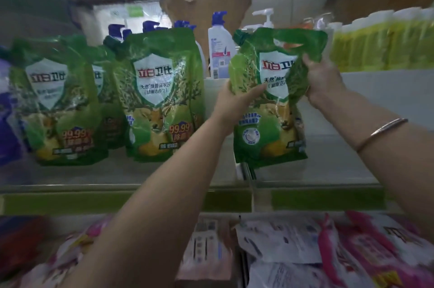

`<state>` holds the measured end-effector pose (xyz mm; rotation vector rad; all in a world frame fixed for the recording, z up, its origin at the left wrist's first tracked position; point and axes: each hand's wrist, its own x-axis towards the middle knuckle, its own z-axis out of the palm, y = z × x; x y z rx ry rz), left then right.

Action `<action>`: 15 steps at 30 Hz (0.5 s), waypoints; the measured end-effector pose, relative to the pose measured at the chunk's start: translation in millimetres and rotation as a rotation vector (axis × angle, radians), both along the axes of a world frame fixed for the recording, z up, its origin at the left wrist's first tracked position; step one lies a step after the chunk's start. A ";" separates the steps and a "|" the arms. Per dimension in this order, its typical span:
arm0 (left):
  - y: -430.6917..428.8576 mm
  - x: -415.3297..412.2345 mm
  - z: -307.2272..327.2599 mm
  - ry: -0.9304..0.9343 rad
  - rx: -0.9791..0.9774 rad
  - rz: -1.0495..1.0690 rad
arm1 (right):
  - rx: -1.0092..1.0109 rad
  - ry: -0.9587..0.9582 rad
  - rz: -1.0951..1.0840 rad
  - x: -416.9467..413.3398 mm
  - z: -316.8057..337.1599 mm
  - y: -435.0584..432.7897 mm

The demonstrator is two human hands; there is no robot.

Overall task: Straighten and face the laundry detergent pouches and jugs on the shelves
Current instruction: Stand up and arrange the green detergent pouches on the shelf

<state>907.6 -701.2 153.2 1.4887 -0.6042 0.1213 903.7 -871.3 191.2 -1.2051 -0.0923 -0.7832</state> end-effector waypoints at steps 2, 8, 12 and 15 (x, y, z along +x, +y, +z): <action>0.3 6.7 -0.2 -0.018 -0.057 0.028 | -0.122 -0.012 -0.051 1.2 11.1 -9.6; -0.5 18.3 1.4 0.023 -0.191 0.012 | -0.097 -0.069 0.099 17.1 20.3 -17.0; 2.9 23.2 11.5 -0.005 -0.209 0.035 | -0.072 -0.080 0.276 20.1 26.4 -20.3; 7.0 25.4 18.0 -0.068 -0.199 0.070 | -0.069 -0.088 0.336 22.6 24.2 -20.0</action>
